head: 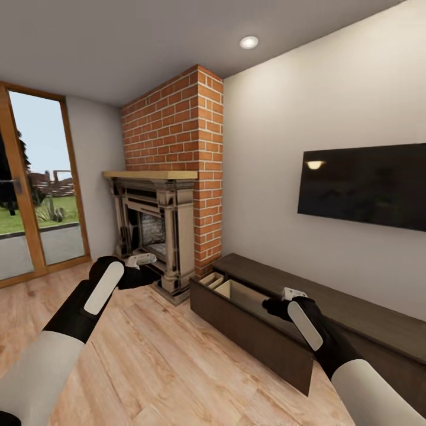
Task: Place each of the two pumpkins and all three candles from the living room inside a cabinet in the living room (use any cabinet), then make sure every cabinet is closed, and position the cauldron so it is next to a table in the living room.
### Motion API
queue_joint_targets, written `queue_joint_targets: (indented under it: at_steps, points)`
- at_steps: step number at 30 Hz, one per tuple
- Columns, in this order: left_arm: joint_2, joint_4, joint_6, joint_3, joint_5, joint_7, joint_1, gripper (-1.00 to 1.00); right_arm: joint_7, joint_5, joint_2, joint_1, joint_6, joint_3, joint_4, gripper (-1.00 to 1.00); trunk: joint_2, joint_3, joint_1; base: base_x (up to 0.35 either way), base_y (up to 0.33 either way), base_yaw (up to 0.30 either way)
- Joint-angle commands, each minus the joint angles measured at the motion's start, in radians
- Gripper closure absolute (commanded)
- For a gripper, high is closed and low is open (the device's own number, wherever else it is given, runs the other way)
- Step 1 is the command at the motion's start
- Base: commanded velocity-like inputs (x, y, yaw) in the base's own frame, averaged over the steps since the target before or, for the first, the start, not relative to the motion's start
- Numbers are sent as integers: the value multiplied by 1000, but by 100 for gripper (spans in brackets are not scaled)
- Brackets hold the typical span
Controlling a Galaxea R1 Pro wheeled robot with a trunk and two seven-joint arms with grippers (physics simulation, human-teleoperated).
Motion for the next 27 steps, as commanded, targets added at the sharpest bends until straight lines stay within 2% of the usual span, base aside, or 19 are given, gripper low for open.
queue_joint_targets:
  at_steps: [1, 8, 27]
  points:
    - [1, -1, 1, -2, 11, 10, -1, -100, -10, -11, -1, -1, 0, 4, -1, -100, -1, -1, 0, 0, 148, -288]
    - [1, -1, 1, -3, 13, 10, 0, -100, -10, -11, -1, -1, 0, 4, 2, -100, -1, 2, 0, 0, 93, -288]
    - [0, -3, 1, -4, 14, 10, 0, -100, -11, -11, -1, -1, 0, 4, 7, -100, -1, 10, 0, 0, 5, -288]
